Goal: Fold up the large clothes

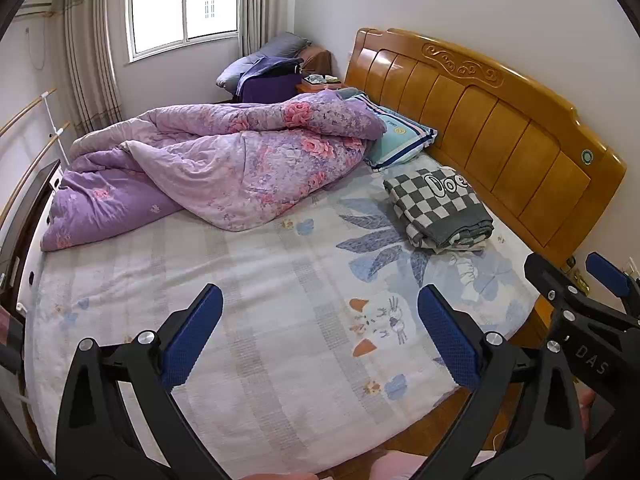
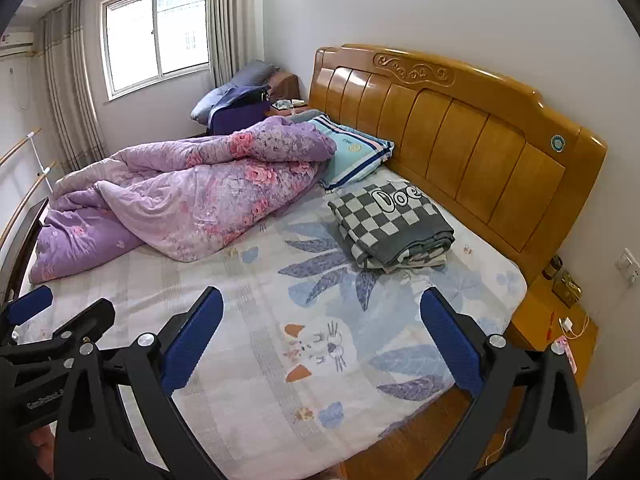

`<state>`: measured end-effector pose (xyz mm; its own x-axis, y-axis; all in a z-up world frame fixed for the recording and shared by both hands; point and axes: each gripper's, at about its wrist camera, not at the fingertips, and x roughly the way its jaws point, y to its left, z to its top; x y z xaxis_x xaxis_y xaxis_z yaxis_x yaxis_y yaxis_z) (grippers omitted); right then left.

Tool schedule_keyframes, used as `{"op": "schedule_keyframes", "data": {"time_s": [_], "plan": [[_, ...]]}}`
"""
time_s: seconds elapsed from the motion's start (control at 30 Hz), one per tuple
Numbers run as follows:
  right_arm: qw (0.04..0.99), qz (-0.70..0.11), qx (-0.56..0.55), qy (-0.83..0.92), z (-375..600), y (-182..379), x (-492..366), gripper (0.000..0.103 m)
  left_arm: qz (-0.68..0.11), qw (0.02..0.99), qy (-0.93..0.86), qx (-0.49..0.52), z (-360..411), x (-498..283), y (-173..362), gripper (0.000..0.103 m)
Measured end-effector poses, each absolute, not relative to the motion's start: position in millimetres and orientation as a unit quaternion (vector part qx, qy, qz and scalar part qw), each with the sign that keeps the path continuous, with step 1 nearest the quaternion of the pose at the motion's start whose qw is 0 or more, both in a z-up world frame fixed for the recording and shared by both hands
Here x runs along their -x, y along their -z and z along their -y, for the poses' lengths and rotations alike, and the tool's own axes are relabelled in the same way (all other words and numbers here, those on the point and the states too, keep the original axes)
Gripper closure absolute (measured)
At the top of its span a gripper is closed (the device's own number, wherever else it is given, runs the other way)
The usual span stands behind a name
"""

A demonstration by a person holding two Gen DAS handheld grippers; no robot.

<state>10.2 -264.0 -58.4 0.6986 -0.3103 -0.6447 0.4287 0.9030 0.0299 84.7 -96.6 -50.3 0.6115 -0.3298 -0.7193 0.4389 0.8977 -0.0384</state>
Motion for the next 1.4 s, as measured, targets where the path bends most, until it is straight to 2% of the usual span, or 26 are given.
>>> {"op": "schedule_keyframes", "data": {"time_s": [1.4], "plan": [[0.915, -0.338, -0.085, 0.205, 274.9, 60.5, -0.6, 0.008, -0.387, 0.899, 0.197, -0.065, 120.5, -72.4, 55.1, 0.005]]}}
